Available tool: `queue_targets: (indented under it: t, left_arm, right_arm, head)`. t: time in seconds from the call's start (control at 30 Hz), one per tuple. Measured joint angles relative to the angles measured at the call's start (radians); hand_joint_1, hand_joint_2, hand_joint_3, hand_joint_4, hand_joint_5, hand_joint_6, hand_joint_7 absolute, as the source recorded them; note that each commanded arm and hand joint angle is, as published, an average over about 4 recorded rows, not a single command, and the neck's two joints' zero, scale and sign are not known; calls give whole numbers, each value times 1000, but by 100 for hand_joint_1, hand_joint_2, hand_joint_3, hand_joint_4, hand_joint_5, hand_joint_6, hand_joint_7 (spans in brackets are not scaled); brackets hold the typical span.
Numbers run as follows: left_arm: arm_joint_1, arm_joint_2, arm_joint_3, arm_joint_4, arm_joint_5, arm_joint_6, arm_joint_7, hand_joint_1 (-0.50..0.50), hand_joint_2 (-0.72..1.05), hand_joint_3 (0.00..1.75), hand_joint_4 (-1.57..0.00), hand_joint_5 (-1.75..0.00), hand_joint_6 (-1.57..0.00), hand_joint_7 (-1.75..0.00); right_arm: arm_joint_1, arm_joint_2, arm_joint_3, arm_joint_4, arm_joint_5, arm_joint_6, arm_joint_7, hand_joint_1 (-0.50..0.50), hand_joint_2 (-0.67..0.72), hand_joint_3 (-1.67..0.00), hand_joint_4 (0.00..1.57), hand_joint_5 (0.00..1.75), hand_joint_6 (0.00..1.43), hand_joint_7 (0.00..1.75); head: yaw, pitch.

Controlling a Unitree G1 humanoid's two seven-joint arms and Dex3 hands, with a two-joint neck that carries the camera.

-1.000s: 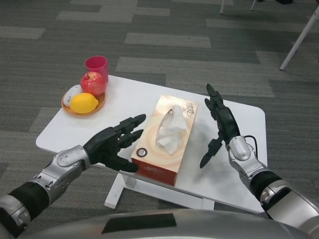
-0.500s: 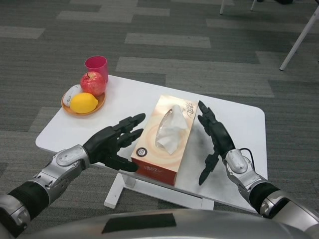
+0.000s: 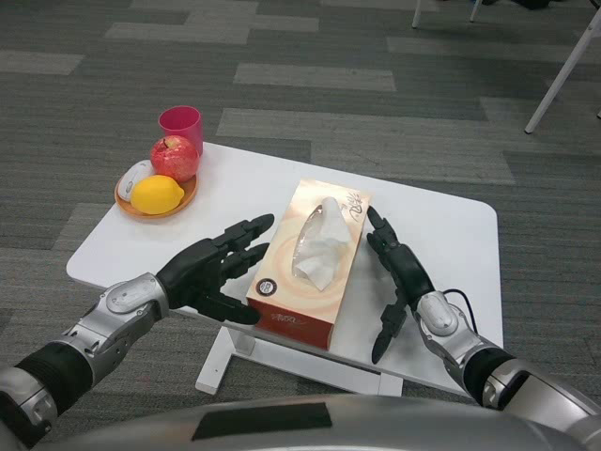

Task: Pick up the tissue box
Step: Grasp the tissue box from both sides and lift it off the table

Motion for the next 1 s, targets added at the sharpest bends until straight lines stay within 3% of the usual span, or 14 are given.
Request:
queue_targets:
  t: [0.6,1.0]
  left_arm:
    - [0,1,-3,0,6,0,-1,50,87,4,0,-10,0,0]
    - [-1,-19,-4,3,4,0,4,50,87,0,0,-10,0,0]
  right_arm:
    - [-62,-3,95,32,9,10,-9,-38,60,-6,0,0,0,0]
    - [-81,-5,102,34,10,21,-23,-38,60,0,3,0,0,0]
  head:
    - [0,4]
    - [7,7]
